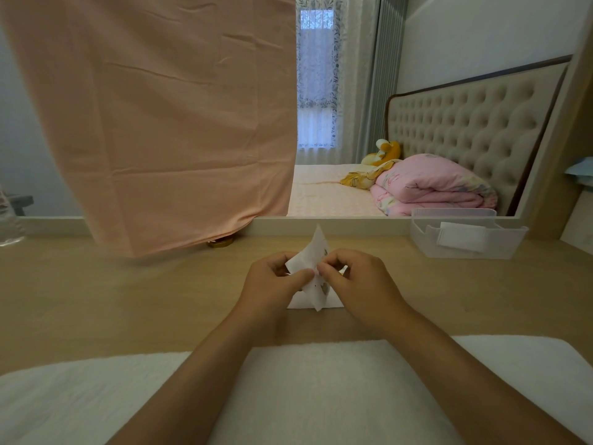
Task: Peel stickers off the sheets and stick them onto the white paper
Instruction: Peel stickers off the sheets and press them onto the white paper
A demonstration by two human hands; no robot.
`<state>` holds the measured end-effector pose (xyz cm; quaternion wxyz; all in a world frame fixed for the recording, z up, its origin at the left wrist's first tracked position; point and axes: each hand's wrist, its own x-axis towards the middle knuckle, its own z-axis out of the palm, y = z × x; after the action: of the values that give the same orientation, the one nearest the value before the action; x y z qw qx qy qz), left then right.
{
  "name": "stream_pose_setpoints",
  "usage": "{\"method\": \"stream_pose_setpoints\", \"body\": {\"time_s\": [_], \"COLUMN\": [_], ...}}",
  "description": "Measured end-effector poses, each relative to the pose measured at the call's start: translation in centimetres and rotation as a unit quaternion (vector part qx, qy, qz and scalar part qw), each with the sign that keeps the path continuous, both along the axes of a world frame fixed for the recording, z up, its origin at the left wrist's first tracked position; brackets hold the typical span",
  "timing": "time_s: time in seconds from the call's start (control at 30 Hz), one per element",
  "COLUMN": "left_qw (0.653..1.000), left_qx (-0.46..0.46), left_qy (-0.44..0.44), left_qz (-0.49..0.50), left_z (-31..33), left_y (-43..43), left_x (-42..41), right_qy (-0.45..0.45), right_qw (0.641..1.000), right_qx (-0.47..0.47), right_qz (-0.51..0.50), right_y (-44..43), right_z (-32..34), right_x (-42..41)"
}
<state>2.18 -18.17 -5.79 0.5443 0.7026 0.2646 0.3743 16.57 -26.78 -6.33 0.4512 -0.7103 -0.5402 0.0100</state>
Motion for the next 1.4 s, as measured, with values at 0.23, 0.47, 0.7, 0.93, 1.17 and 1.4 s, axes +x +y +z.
{"method": "stream_pose_setpoints", "body": {"time_s": [0.23, 0.47, 0.7, 0.93, 1.17, 1.4], "left_qw": [1.0, 0.999, 0.999, 0.992, 0.989, 0.997], "left_qx": [0.005, 0.042, 0.028, -0.117, -0.134, -0.044], "left_qy": [0.012, 0.025, 0.014, -0.045, -0.06, -0.046], "left_qz": [0.008, 0.02, 0.025, 0.034, 0.035, 0.038], "left_z": [-0.1, -0.3, -0.5, -0.9, -1.0, -1.2], "left_y": [0.4, 1.0, 0.9, 0.4, 0.0, -0.2], "left_x": [0.1, 0.1, 0.3, 1.0, 1.4, 1.4], "right_qy": [0.17, 0.17, 0.205, 0.218, 0.207, 0.202], "right_qw": [0.984, 0.984, 0.976, 0.975, 0.978, 0.979], "right_qx": [-0.013, -0.027, -0.056, -0.039, -0.017, 0.02], "right_qz": [0.048, 0.047, 0.043, 0.017, 0.034, -0.016], "right_y": [-0.4, -0.6, -0.6, -0.3, 0.3, 0.2], "right_z": [0.9, 1.5, 1.5, 1.0, 0.6, 1.1], "right_x": [-0.4, -0.1, 0.3, 0.1, -0.2, -0.6]}}
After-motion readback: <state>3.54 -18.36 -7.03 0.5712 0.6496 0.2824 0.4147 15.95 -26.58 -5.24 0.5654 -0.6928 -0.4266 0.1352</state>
